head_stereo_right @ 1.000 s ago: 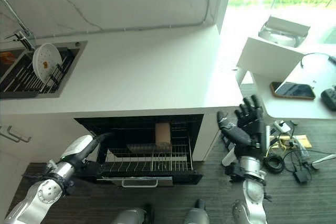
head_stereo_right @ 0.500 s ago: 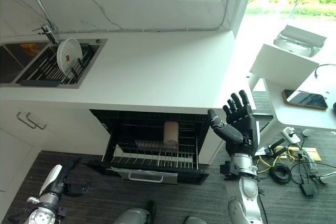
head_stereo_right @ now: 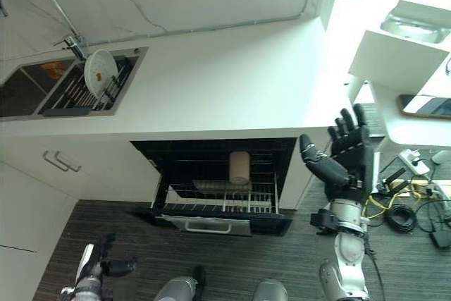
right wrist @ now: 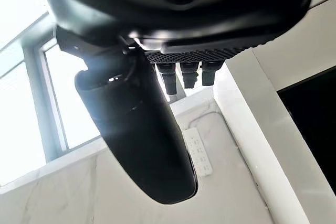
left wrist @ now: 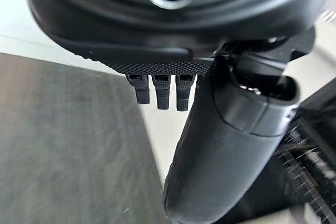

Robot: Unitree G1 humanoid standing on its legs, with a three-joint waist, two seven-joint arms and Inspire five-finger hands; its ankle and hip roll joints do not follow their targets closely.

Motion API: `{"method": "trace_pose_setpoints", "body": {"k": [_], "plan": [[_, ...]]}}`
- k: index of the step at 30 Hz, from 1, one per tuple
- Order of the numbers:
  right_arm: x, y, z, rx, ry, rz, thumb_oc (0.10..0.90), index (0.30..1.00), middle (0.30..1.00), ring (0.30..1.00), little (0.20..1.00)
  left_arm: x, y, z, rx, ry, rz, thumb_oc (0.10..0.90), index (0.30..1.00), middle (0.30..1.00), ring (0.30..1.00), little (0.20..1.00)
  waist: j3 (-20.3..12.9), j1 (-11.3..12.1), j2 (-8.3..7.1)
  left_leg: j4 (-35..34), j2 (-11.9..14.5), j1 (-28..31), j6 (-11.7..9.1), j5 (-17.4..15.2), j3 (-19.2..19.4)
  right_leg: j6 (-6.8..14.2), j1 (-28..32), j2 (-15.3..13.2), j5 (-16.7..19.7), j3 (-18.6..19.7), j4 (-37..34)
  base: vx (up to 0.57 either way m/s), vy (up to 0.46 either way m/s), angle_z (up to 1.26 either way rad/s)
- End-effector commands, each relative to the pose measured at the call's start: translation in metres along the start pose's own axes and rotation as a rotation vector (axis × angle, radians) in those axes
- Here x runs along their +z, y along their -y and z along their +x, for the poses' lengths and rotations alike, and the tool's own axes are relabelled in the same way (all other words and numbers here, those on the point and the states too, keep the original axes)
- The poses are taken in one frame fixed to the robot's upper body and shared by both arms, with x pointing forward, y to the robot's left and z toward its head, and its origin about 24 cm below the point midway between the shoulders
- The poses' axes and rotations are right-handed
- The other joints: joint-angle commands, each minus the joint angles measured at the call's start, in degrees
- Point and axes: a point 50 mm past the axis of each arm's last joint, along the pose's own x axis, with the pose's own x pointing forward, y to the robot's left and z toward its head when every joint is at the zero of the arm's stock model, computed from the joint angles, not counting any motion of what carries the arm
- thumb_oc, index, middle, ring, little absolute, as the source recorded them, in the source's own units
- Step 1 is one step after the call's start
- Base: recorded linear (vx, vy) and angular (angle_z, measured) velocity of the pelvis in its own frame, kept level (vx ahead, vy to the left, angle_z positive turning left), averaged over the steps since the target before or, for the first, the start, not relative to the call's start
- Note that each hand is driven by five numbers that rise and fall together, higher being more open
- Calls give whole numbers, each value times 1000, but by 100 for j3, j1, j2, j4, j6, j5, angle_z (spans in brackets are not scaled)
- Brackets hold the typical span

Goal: Place the dishes in the dishwasher.

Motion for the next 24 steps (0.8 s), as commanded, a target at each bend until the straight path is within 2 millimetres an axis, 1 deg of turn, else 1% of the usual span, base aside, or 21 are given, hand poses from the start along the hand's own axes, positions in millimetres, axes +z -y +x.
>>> {"method": "trace_pose_setpoints", "body": {"k": [1,2,3,4,5,6,7,8,9,11,13,14,16,17,18,19,20,21,22,23,24], "plan": [[43,-33,20,122,291,63,800,900,900,900,900,19,-47,6,124,134,45,800,900,900,900,900,-242,107,-215,198,-270,225,357,-837,-310,98,435,265,-93,78,-582,-27,206,-20],[40,-33,21,112,270,82,800,900,900,900,900,16,-48,5,122,120,42,800,900,900,900,900,-258,117,-212,198,-322,253,416,-886,-311,132,407,237,-58,115,-582,-24,198,-25],[35,-33,20,100,247,108,800,900,900,900,900,11,-47,5,105,96,47,800,900,900,900,900,-299,143,-230,198,-417,271,534,-961,-314,199,375,211,-13,177,-582,-16,174,-30],[35,-34,19,99,250,105,800,900,900,900,900,10,-46,5,96,90,51,800,900,900,900,900,-308,147,-239,198,-445,269,580,-984,-303,222,376,213,35,180,-582,13,217,-23],[34,-38,18,110,242,101,800,900,900,900,900,6,-46,4,74,59,44,800,900,900,900,900,-331,203,-258,198,-504,270,699,-1024,-222,251,386,283,253,48,-582,22,164,-25],[33,-40,18,114,233,109,800,900,900,900,900,4,-45,3,68,44,32,800,900,900,900,900,-329,234,-249,198,-492,266,742,-1033,-168,253,414,359,338,-63,-582,24,187,-41],[32,-41,18,122,218,119,800,900,900,900,900,1,-41,1,53,20,9,800,900,900,900,900,-310,207,-233,198,-509,231,819,-1047,-175,189,433,651,380,-80,-582,4,119,-55],[32,-41,18,130,211,120,800,900,900,900,900,-2,-37,1,34,4,-4,800,900,900,900,900,-289,162,-235,198,-551,197,844,-1042,-220,76,413,965,330,-3,-582,16,108,-61],[33,-41,18,140,206,118,800,900,900,900,900,-6,-29,-1,2,-19,-12,800,900,900,900,900,-263,127,-285,198,-660,164,833,-1024,-267,-89,369,1330,204,87,-582,23,64,-36],[33,-42,20,161,206,121,800,900,900,900,900,-13,-15,-5,-36,-54,-25,800,900,900,900,900,-231,146,-409,198,-833,110,790,-967,-231,-249,289,1547,-27,89,-582,17,15,-8],[33,-41,21,169,211,117,800,900,900,900,900,-17,-8,-6,-62,-82,-31,800,900,900,900,900,-222,143,-474,198,-875,120,796,-948,-142,-279,230,1443,-116,76,-582,26,-37,5],[36,-37,22,166,218,117,800,900,900,900,900,-20,0,-6,-96,-106,-36,800,900,900,900,900,-204,71,-545,198,-928,160,794,-931,-79,-329,165,1489,-203,238,-582,61,-57,-5],[42,-30,25,164,252,89,800,900,900,900,900,-25,10,-8,-169,-144,-62,800,900,900,900,900,-145,44,-673,198,-982,324,741,-883,234,-363,207,1257,-220,54,-582,91,-33,10],[44,-27,26,156,262,77,800,900,900,900,900,-27,16,-9,-196,-153,-58,800,900,900,900,900,-79,46,-733,198,-1004,350,707,-735,269,-372,228,1182,-194,78,-582,47,5,29],[46,-23,27,139,268,82,800,900,900,900,900,-29,24,-11,-232,-166,-46,800,900,900,900,900,56,40,-778,361,-947,181,568,-338,243,-432,265,1155,-177,163,-582,37,65,28],[46,-22,29,128,285,81,800,900,900,900,900,-38,32,-15,-265,-217,-47,800,900,900,900,900,159,61,-808,552,-810,-60,459,-222,289,-442,355,1119,-197,160,-582,30,74,33],[46,-22,29,128,287,79,800,900,900,900,900,-39,33,-15,-267,-220,-46,800,900,900,900,900,168,65,-808,546,-794,-69,449,-215,290,-439,363,1116,-199,162,-582,91,122,31],[46,-23,29,132,292,68,800,900,900,900,900,-44,37,-18,-270,-264,-67,800,900,900,900,900,176,67,-807,417,-707,-90,402,-115,279,-418,386,1118,-210,200,-582,166,198,19],[46,-27,30,148,277,47,800,900,900,900,900,-53,40,-21,-249,-328,-96,800,900,900,900,900,166,64,-777,198,-509,-110,315,80,215,-401,435,1133,-257,233,-582,210,288,3],[45,-28,30,156,263,32,800,900,900,900,900,-56,40,-22,-236,-334,-68,800,900,900,900,900,153,64,-739,198,-351,-211,260,134,150,-403,462,1150,-294,242,-582,184,294,0],[45,-29,31,159,252,25,800,900,900,900,900,-57,39,-22,-230,-331,-43,800,900,900,900,900,140,60,-714,198,-258,-269,226,137,107,-406,473,1156,-318,245,-582,154,334,3]]}}
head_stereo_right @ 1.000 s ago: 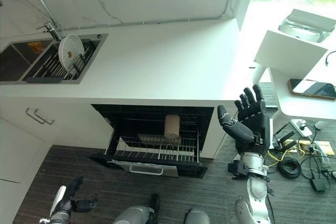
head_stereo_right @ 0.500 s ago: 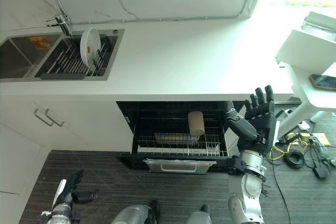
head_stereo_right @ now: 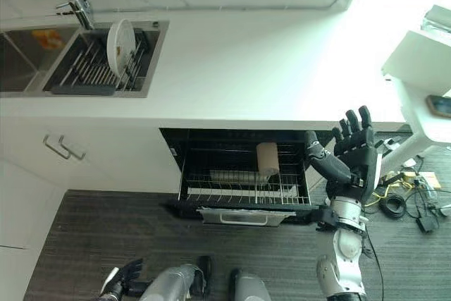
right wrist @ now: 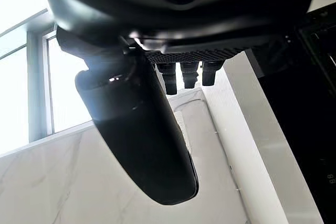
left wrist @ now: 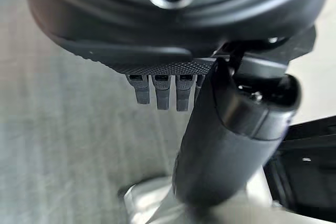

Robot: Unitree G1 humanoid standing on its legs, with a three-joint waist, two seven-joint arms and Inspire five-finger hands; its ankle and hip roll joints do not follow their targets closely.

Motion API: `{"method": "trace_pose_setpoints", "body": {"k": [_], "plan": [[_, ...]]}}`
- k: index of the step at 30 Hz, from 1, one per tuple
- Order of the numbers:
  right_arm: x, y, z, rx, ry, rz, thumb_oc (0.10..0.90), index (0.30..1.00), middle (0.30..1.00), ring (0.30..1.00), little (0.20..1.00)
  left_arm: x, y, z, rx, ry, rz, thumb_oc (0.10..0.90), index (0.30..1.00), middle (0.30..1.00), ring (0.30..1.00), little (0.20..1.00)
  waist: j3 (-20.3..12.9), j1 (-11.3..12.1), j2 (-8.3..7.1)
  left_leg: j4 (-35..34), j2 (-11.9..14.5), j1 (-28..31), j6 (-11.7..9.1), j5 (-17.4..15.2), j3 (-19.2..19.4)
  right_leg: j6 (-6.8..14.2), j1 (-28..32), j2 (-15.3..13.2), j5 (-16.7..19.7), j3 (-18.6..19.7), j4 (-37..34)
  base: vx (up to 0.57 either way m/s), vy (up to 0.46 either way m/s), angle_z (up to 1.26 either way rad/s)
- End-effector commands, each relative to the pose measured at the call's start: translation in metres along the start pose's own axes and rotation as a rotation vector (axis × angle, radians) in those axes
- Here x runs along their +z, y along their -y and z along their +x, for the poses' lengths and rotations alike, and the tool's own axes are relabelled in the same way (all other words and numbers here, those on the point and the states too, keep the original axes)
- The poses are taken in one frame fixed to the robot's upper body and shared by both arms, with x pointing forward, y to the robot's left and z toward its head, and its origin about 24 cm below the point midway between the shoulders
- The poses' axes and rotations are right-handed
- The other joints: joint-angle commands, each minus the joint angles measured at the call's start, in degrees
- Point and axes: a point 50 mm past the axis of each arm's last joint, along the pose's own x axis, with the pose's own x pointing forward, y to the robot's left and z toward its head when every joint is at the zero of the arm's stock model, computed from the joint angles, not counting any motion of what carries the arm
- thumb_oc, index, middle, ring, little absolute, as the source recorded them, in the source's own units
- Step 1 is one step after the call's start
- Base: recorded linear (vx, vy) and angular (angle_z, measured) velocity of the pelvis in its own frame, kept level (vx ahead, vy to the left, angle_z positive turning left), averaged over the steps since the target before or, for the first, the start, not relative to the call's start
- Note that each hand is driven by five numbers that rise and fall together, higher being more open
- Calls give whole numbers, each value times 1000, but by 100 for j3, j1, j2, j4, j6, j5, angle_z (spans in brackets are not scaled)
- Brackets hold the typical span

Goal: Place the dishes in the dishwasher.

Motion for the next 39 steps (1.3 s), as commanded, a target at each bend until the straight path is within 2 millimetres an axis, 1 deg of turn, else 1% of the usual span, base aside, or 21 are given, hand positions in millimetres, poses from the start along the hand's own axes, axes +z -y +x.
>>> {"method": "trace_pose_setpoints", "body": {"k": [1,3,5,8,9,14,18,19,20,21,22,23,25,27,29,31,32,33,34,36,39], "plan": [[54,-23,30,142,271,-19,800,900,900,900,900,6,-15,0,79,54,43,800,900,900,900,900,-165,-44,105,-133,466,226,-191,93,-204,463,440,172,66,-1,-585,137,342,-6],[56,-22,32,139,277,-41,800,900,900,900,900,-4,-15,-1,83,0,11,800,900,900,900,900,-182,-66,174,-133,746,132,-295,134,-223,483,478,111,16,-67,-585,127,410,-21],[58,-16,31,93,278,-59,800,900,900,900,900,-19,-12,-2,73,-78,-24,800,900,900,900,900,-240,-135,220,-133,880,175,-324,-230,-78,566,542,-97,16,-251,-585,129,515,-18],[57,-9,30,53,268,-52,800,900,900,900,900,-28,-9,-4,57,-129,-42,800,900,900,900,900,-281,-116,211,-133,749,279,-280,-383,-140,639,551,-236,82,-303,-585,109,346,32],[55,-9,28,35,263,-36,800,900,900,900,900,-41,-7,-7,37,-209,-76,800,900,900,900,900,-343,-80,241,-133,547,482,-168,-648,-253,781,449,-400,207,-342,-585,85,265,51],[51,-17,29,5,253,17,800,900,900,900,900,-61,-6,-14,21,-336,-93,800,900,900,900,900,-415,-1,283,-133,369,533,64,-879,-323,940,379,-553,360,-401,-585,60,162,-2],[50,-26,31,15,249,29,800,900,900,900,900,-71,-5,-18,8,-380,-97,800,900,900,900,900,-443,122,297,-133,315,467,239,-952,-190,961,422,-435,553,-725,-585,24,81,-16],[49,-32,32,25,246,43,800,900,900,900,900,-72,-3,-19,13,-392,-113,800,900,900,900,900,-419,144,319,-133,320,438,308,-972,-165,911,418,-209,592,-769,-585,-38,11,-41],[52,-35,34,36,259,47,800,900,900,900,900,-72,-2,-19,10,-390,-126,800,900,900,900,900,-365,114,294,-133,245,367,290,-912,-259,718,323,200,421,-601,-585,-48,-42,-55],[53,-38,35,60,270,45,800,900,900,900,900,-74,0,-20,5,-398,-145,800,900,900,900,900,-338,188,225,-133,219,324,235,-857,-124,622,313,254,306,-796,-585,-58,-98,-44],[53,-41,37,70,276,44,800,900,900,900,900,-74,1,-20,5,-397,-150,800,900,900,900,900,-326,248,198,-133,235,334,231,-829,-29,649,287,161,335,-908,-585,-22,-129,-33],[56,-40,38,70,282,39,800,900,900,900,900,-71,2,-18,10,-393,-151,800,900,900,900,900,-258,201,138,-133,127,306,231,-806,-139,570,247,316,161,-550,-585,-40,-121,-44],[59,-40,41,80,300,34,800,900,900,900,900,-69,1,-18,5,-401,-154,800,900,900,900,900,-266,242,89,-133,101,350,186,-719,41,515,197,203,141,-735,-585,-45,-117,-16],[66,-38,41,94,351,-16,800,900,900,900,900,-71,3,-19,-26,-408,-133,800,900,900,900,900,-242,227,0,-133,-128,497,217,-680,128,511,134,81,201,-628,-585,2,-73,33],[71,-37,42,87,375,-37,800,900,900,900,900,-73,3,-20,-38,-418,-120,800,900,900,900,900,-118,292,-145,-73,-342,518,175,-401,155,468,219,-85,194,-495,-585,16,-45,4],[72,-38,44,77,382,-40,800,900,900,900,900,-76,5,-22,-49,-432,-118,800,900,900,900,900,-58,316,-123,-59,-291,384,102,-264,87,471,255,-53,186,-384,-585,32,61,1],[70,-38,44,83,383,-56,800,900,900,900,900,-84,9,-26,-66,-465,-120,800,900,900,900,900,-47,324,-20,-133,-95,244,2,-150,51,500,293,22,145,-327,-585,51,120,-2],[70,-38,44,84,383,-57,800,900,900,900,900,-84,9,-26,-67,-466,-120,800,900,900,900,900,-50,325,-17,-133,-90,241,-3,-150,51,498,289,26,147,-325,-585,107,232,-2],[70,-40,44,99,380,-73,800,900,900,900,900,-89,12,-29,-78,-494,-114,800,900,900,900,900,-49,334,100,-133,179,-6,-160,130,-81,507,318,110,92,-262,-585,104,207,-6],[70,-44,45,121,368,-82,800,900,900,900,900,-93,16,-31,-95,-529,-104,800,900,900,900,900,-28,368,177,-133,400,-288,-272,304,-235,513,328,112,40,-188,-585,106,231,-8],[71,-43,47,159,351,-75,800,900,900,900,900,-93,18,-31,-92,-537,-112,800,900,900,900,900,-82,284,209,-133,531,-296,-277,-25,-36,575,268,-59,48,-325,-585,75,223,-24]]}}
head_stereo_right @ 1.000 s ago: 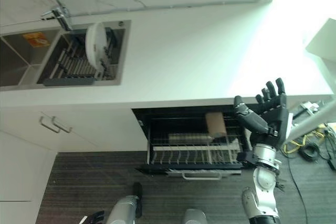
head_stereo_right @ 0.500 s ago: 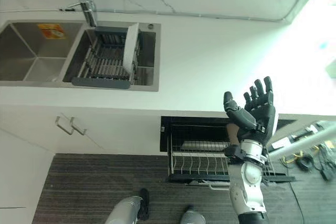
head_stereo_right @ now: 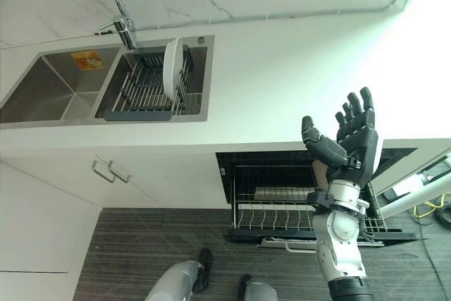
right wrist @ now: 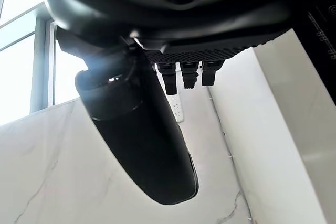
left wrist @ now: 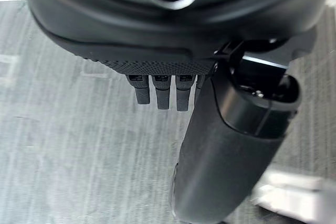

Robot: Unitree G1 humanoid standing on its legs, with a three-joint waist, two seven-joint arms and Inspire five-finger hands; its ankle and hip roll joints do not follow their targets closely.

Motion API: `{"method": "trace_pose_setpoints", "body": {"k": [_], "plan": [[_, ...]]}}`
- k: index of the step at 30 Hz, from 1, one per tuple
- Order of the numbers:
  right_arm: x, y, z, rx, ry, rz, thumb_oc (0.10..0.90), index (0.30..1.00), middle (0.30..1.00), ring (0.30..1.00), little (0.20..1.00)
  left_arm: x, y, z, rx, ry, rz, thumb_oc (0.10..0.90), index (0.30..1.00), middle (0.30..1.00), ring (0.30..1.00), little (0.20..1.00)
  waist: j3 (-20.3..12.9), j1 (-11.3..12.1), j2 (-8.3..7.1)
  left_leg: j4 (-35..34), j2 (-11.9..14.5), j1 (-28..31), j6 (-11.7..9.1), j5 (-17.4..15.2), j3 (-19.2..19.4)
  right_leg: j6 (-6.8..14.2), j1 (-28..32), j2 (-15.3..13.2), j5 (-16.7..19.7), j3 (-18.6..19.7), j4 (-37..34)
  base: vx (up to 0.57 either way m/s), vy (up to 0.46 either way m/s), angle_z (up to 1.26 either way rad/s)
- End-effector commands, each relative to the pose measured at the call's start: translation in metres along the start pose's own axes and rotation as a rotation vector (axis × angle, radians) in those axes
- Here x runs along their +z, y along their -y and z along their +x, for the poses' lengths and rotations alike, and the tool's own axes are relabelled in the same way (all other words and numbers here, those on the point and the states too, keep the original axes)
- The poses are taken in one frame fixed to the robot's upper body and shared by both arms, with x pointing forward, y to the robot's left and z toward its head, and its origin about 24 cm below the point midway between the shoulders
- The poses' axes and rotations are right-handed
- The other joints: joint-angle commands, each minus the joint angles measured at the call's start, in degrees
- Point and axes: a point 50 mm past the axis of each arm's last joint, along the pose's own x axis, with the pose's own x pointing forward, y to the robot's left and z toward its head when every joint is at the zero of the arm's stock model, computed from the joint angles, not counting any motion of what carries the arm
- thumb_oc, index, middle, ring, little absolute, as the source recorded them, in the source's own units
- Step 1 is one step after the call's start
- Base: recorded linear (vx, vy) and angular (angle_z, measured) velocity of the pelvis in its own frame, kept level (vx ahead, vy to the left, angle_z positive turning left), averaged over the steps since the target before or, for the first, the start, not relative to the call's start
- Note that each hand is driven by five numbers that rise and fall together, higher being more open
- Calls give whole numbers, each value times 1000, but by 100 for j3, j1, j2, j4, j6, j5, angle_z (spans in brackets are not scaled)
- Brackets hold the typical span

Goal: Place the dishes in the dishwasher.

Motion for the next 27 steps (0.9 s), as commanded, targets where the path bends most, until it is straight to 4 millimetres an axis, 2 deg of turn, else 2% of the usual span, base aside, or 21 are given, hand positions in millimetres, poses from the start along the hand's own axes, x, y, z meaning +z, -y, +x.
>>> {"method": "trace_pose_setpoints", "body": {"k": [1,8,17,19,21,23,27], "plan": [[61,-16,23,154,313,40,800,900,900,900,900,-7,-17,-1,52,-30,40,800,900,900,900,900,-100,-74,-169,57,104,265,31,-425,313,665,360,-113,105,123,-682,84,191,-7],[67,-23,21,200,346,51,800,900,900,900,900,-20,-18,-2,88,-72,74,800,900,900,900,900,-266,40,-181,57,-45,643,148,-851,254,786,319,-395,200,-248,-682,110,124,12],[72,-43,20,228,376,100,800,900,900,900,900,-19,-17,-2,160,-51,48,800,900,900,900,900,-286,280,-317,57,-242,804,354,-1136,67,901,147,-522,314,-268,-682,84,63,2],[75,-51,21,241,379,112,800,900,900,900,900,-12,-19,-2,206,-12,-13,800,900,900,900,900,-243,351,-386,57,-238,773,393,-1161,44,928,103,-532,349,-283,-682,24,39,4],[75,-57,23,252,371,122,800,900,900,900,900,3,-26,-3,255,46,-78,800,900,900,900,900,-190,406,-462,57,-196,659,375,-1143,17,952,58,-528,364,-342,-682,-39,0,8],[74,-59,23,259,361,121,800,900,900,900,900,7,-27,-3,251,44,-96,800,900,900,900,900,-176,428,-494,57,-171,593,353,-1136,7,967,40,-523,360,-390,-682,-28,-33,9],[67,-62,24,274,292,116,800,900,900,900,900,8,-21,-3,215,49,-326,800,900,900,900,900,-216,544,-570,57,-147,539,306,-1111,-31,991,79,-560,347,-516,-682,22,-25,10]]}}
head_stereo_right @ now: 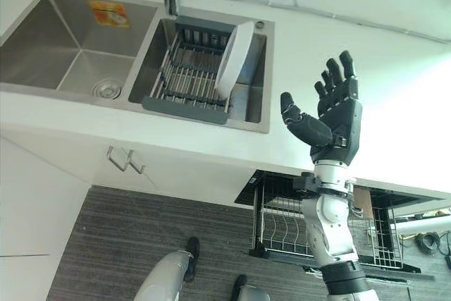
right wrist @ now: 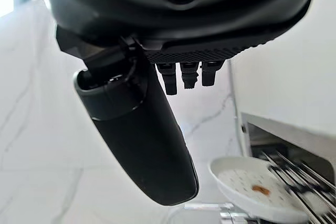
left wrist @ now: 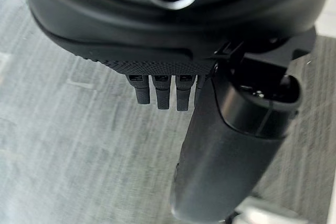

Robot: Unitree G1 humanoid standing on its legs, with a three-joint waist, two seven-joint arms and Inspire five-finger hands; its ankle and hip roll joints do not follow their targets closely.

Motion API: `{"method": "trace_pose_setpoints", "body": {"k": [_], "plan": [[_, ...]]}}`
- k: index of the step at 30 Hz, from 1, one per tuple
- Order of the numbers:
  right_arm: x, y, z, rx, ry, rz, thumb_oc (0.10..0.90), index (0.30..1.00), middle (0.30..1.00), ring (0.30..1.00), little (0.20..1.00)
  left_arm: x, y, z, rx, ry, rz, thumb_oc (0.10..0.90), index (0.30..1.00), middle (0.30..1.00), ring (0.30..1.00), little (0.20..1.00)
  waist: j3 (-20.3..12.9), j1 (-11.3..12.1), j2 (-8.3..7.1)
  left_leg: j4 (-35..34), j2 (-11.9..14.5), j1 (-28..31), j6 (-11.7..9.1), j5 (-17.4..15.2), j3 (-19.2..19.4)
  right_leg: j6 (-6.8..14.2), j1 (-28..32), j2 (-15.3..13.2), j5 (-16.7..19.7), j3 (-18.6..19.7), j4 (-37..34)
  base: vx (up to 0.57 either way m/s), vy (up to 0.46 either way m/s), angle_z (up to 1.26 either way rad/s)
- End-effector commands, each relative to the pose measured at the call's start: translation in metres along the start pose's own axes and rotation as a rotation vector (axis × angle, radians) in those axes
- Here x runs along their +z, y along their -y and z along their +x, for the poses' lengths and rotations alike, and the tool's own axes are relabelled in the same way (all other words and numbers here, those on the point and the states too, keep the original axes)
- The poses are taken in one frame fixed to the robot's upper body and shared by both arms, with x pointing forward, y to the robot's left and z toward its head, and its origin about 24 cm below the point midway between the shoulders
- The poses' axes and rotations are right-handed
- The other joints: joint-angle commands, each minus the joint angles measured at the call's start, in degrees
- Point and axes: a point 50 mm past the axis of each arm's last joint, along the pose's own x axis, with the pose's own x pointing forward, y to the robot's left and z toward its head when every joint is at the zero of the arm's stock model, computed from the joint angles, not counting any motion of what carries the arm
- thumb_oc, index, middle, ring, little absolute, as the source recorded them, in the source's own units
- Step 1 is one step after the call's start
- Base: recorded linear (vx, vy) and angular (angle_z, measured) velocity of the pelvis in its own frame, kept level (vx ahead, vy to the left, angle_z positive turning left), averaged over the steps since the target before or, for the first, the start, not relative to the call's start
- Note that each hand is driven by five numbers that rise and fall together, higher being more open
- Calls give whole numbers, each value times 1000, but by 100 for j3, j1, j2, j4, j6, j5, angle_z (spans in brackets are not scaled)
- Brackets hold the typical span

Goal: Place the dishes in the dishwasher.

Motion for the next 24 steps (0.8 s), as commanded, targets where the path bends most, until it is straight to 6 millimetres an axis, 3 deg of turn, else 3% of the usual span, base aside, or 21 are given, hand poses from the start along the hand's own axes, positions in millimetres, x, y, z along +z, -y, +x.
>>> {"method": "trace_pose_setpoints", "body": {"k": [1,5,11,24], "plan": [[48,-15,16,109,229,14,800,900,900,900,900,-32,-7,-3,30,-113,-97,800,900,900,900,900,-285,29,125,-266,336,425,-341,-591,-407,-15,-368,36,216,-209,35,36,-11,24],[44,-17,18,119,186,45,800,900,900,900,900,-33,-7,-3,21,-109,-94,800,900,900,900,900,-279,86,100,-266,359,407,-358,-573,-403,-17,-327,17,206,-295,35,13,-6,9],[32,-27,22,93,71,229,800,900,900,900,900,-31,-7,-3,10,-110,-44,800,900,900,900,900,-259,147,109,-266,389,419,-384,-554,-384,-27,-260,7,191,-400,35,27,-13,7],[37,-63,53,36,57,288,800,900,900,900,900,-32,-17,-2,84,-132,98,800,900,900,900,900,-168,332,222,-266,324,382,-418,-482,-551,-57,-227,-56,176,-439,35,35,18,3]]}}
